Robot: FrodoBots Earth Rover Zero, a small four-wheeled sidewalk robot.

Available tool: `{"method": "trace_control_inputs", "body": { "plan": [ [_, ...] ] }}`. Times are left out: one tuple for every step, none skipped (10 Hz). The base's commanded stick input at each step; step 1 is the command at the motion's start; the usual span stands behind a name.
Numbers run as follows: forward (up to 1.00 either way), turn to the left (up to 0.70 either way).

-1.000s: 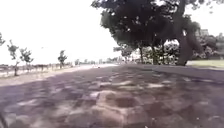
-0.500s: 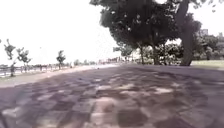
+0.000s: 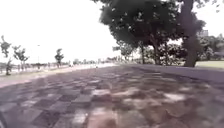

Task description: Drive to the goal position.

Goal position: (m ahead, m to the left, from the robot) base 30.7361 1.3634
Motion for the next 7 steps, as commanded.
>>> {"method": "trace_control_inputs", "body": {
  "plan": [
    [0.85,0.00],
    [0.85,0.00],
    [0.85,0.00],
    [0.85,0.00],
    [0.85,0.00],
    [0.85,0.00],
    [0.85,0.00]
  ]
}}
